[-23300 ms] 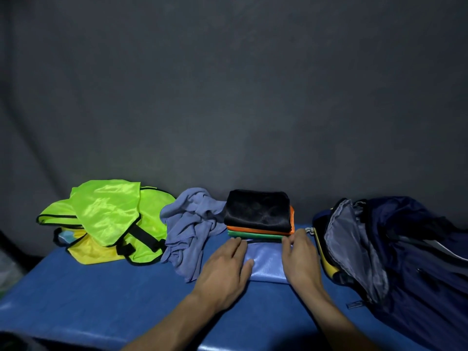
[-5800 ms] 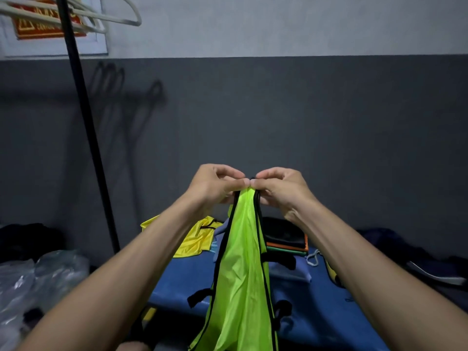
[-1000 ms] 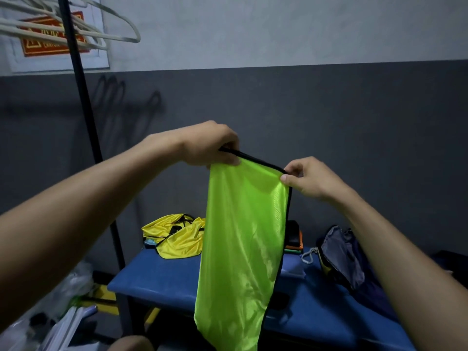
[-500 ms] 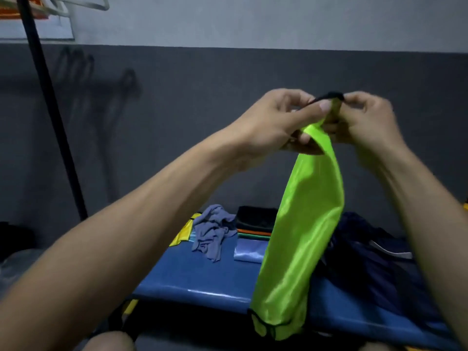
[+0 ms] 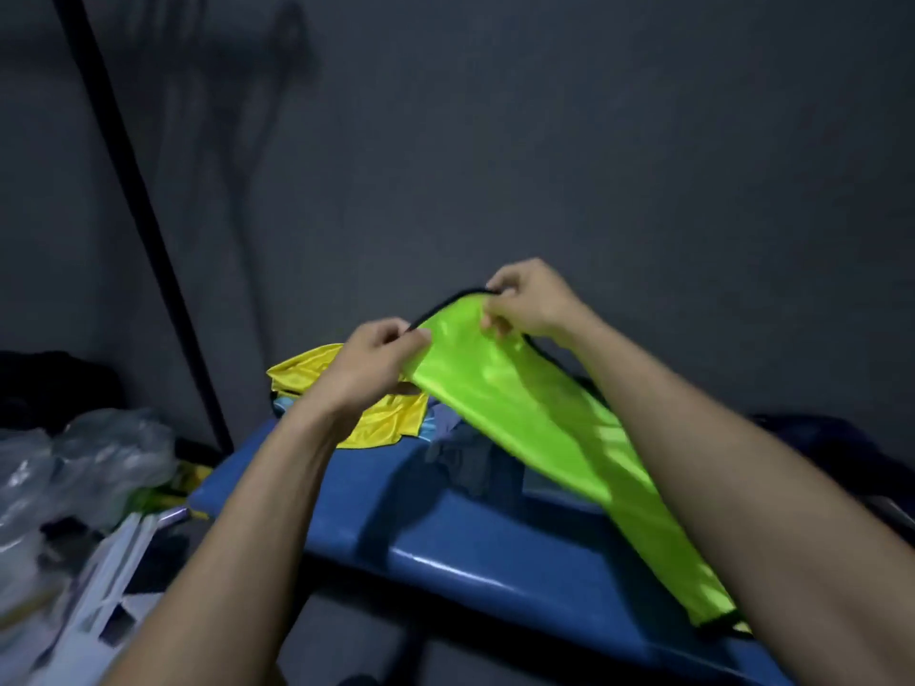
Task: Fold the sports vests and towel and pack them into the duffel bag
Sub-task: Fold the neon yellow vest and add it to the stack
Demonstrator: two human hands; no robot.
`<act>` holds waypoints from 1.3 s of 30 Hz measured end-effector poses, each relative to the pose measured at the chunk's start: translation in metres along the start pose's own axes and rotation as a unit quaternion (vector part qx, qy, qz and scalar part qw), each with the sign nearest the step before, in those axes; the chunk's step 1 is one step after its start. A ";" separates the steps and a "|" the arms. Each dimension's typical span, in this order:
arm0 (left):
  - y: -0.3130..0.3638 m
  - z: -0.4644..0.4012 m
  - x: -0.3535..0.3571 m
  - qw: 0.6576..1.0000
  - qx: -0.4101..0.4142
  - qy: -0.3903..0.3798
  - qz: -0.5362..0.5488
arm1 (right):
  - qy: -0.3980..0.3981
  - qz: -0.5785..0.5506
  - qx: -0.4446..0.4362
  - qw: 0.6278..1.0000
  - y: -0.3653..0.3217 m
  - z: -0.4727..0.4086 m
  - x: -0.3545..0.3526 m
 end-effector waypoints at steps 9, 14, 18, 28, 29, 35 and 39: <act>-0.161 -0.015 -0.123 0.976 -0.144 0.159 -0.017 | -0.132 -0.175 0.150 0.964 0.044 -0.036 0.227; -0.170 -0.016 -0.170 0.897 -0.186 0.197 -0.350 | -0.150 -0.154 0.113 0.970 0.029 -0.045 0.273; -0.160 -0.024 -0.157 0.864 -0.120 0.188 -0.451 | -0.178 -0.091 0.010 0.980 0.016 -0.041 0.282; -0.200 -0.037 -0.022 0.834 -0.112 -0.143 -0.520 | -0.057 0.006 -0.059 0.997 0.077 0.041 0.123; -0.192 -0.039 -0.012 0.833 -0.090 -0.133 -0.529 | -0.037 0.032 -0.051 0.998 0.096 0.058 0.101; -0.173 -0.003 0.087 0.846 0.028 -0.263 -0.463 | 0.017 0.142 0.058 0.988 0.213 0.170 0.016; -0.185 0.009 0.115 0.827 0.014 -0.287 -0.484 | -0.004 0.127 0.121 0.984 0.254 0.223 0.005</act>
Point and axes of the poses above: each hand's wrist, its own z-axis away from the middle knuckle, its own x-axis out of the palm, y = z × x, the point moved 8 cm from there along -z, towards the middle knuckle, and after that the axes turned 11 degrees about z, right-handed, at the moved point
